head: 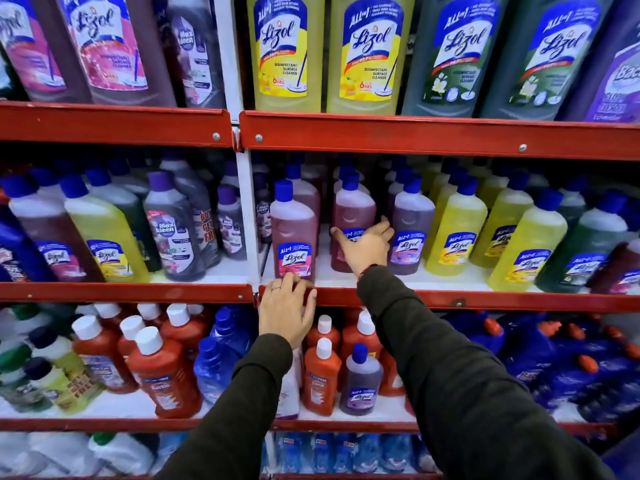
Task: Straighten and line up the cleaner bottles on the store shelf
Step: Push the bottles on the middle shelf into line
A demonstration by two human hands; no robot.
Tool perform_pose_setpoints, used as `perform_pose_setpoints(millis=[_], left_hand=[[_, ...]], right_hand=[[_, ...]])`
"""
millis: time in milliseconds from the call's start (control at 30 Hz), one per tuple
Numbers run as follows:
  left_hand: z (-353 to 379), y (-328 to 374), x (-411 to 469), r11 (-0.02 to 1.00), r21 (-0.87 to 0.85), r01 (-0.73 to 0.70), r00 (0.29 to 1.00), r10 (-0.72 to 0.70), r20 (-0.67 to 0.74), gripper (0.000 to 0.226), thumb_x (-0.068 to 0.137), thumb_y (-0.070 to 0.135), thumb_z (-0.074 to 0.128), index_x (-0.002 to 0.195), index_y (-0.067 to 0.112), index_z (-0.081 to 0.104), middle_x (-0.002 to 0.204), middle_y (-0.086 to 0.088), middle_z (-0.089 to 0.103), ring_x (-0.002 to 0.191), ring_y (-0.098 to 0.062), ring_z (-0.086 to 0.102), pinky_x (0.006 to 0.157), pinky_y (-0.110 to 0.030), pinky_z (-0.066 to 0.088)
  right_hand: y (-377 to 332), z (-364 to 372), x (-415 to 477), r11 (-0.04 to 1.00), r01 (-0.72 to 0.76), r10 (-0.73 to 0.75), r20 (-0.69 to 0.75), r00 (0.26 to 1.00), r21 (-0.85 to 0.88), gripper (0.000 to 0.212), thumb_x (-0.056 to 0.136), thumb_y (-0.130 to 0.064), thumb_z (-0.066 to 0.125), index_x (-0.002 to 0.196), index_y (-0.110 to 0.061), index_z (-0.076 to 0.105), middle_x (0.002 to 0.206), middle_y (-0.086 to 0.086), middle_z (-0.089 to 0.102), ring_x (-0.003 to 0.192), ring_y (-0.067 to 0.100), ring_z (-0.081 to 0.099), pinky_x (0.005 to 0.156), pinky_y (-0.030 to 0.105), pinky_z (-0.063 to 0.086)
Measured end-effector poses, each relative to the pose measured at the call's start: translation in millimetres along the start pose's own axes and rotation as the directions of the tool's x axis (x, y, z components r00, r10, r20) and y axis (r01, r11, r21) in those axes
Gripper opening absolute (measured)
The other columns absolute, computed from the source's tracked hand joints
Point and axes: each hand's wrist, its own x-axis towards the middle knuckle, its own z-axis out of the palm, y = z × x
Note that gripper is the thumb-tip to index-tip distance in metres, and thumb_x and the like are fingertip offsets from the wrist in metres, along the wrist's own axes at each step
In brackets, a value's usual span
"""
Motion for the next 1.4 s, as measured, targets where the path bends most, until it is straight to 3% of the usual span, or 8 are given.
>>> perform_pose_setpoints(millis=[200, 567, 800, 933, 1033, 1167, 1267, 1400], left_hand=[[-0.9, 1.0, -1.8, 1.0, 0.009, 0.01, 0.999, -0.011, 0.036, 0.045, 0.099, 0.042, 0.036, 0.104, 0.009, 0.067, 0.103, -0.013, 0.065, 0.092, -0.032, 0.062, 0.081, -0.045, 0.054], [4.1, 9.1, -7.4, 0.995, 0.054, 0.079, 0.995, -0.082, 0.054, 0.05, 0.098, 0.045, 0.036, 0.11, 0.007, 0.065, 0.108, -0.017, 0.065, 0.099, -0.035, 0.061, 0.089, -0.048, 0.053], [3.5, 11.8, -7.1, 0.994, 0.04, 0.098, 0.992, -0.1, 0.07, 0.034, 0.099, 0.035, 0.06, 0.113, 0.005, 0.065, 0.112, -0.019, 0.064, 0.104, -0.037, 0.06, 0.093, -0.049, 0.051], [3.4, 12.7, -7.0, 0.992, 0.05, 0.113, 0.989, -0.117, 0.09, 0.036, 0.101, 0.037, 0.055, 0.115, 0.005, 0.064, 0.114, -0.019, 0.063, 0.107, -0.037, 0.059, 0.096, -0.05, 0.049], [2.7, 14.2, -6.8, 0.991, 0.055, 0.122, 0.988, -0.126, 0.089, 0.047, 0.1, 0.044, 0.04, 0.111, 0.006, 0.064, 0.11, -0.019, 0.063, 0.104, -0.037, 0.06, 0.095, -0.05, 0.05], [3.1, 15.4, -7.3, 0.99, 0.06, 0.124, 0.989, -0.128, 0.07, 0.055, 0.099, 0.048, 0.032, 0.111, 0.005, 0.065, 0.11, -0.019, 0.063, 0.103, -0.037, 0.059, 0.094, -0.049, 0.05], [5.0, 15.6, -6.8, 0.989, 0.065, 0.129, 0.99, -0.133, 0.05, 0.054, 0.098, 0.048, 0.033, 0.109, 0.006, 0.065, 0.108, -0.018, 0.063, 0.102, -0.036, 0.06, 0.094, -0.049, 0.05], [6.6, 16.0, -6.9, 0.988, 0.076, 0.137, 0.989, -0.141, 0.045, 0.054, 0.098, 0.049, 0.033, 0.108, 0.006, 0.065, 0.108, -0.018, 0.063, 0.103, -0.037, 0.059, 0.095, -0.05, 0.05]], right_hand=[[-10.2, 4.9, 3.8, 1.0, -0.012, 0.012, 0.031, 0.999, -0.01, 0.099, 0.083, -0.05, 0.079, 0.148, 0.003, 0.026, 0.148, 0.025, 0.044, 0.128, 0.051, 0.055, 0.104, 0.052, 0.048], [5.7, -7.0, -17.3, 0.992, 0.074, -0.072, 0.021, 0.997, -0.105, 0.096, 0.081, -0.058, 0.076, 0.145, -0.001, 0.033, 0.141, 0.021, 0.054, 0.122, 0.045, 0.062, 0.098, 0.05, 0.054], [6.5, -13.3, -33.2, 0.986, 0.085, -0.083, 0.02, 0.996, -0.142, 0.101, 0.081, -0.062, 0.073, 0.148, -0.001, 0.03, 0.142, 0.02, 0.055, 0.123, 0.043, 0.063, 0.099, 0.051, 0.056], [6.4, -15.3, -34.5, 0.986, 0.086, -0.082, 0.029, 0.996, -0.144, 0.103, 0.081, -0.064, 0.073, 0.15, -0.002, 0.029, 0.144, 0.019, 0.053, 0.124, 0.042, 0.063, 0.099, 0.051, 0.057], [8.8, -17.7, -34.3, 0.989, 0.096, -0.091, 0.044, 0.995, -0.115, 0.111, 0.082, -0.07, 0.069, 0.157, -0.004, 0.021, 0.151, 0.019, 0.047, 0.131, 0.041, 0.058, 0.102, 0.052, 0.055], [15.1, -30.1, -36.6, 0.984, 0.175, -0.179, -0.204, 0.962, -0.037, 0.101, 0.091, -0.074, 0.05, 0.16, -0.004, 0.024, 0.152, 0.02, 0.045, 0.14, 0.038, 0.048, 0.112, 0.051, 0.043], [25.9, -39.7, -20.8, 0.98, 0.137, -0.074, -0.374, 0.924, 0.143, 0.083, 0.098, -0.06, 0.051, 0.158, -0.007, 0.029, 0.151, 0.021, 0.044, 0.141, 0.039, 0.045, 0.115, 0.052, 0.035], [39.0, -49.5, 11.8, 0.975, -0.061, 0.122, -0.287, 0.95, 0.215, 0.101, 0.086, -0.047, 0.078, 0.159, -0.003, 0.022, 0.157, 0.025, 0.033, 0.144, 0.045, 0.036, 0.116, 0.048, 0.029]])
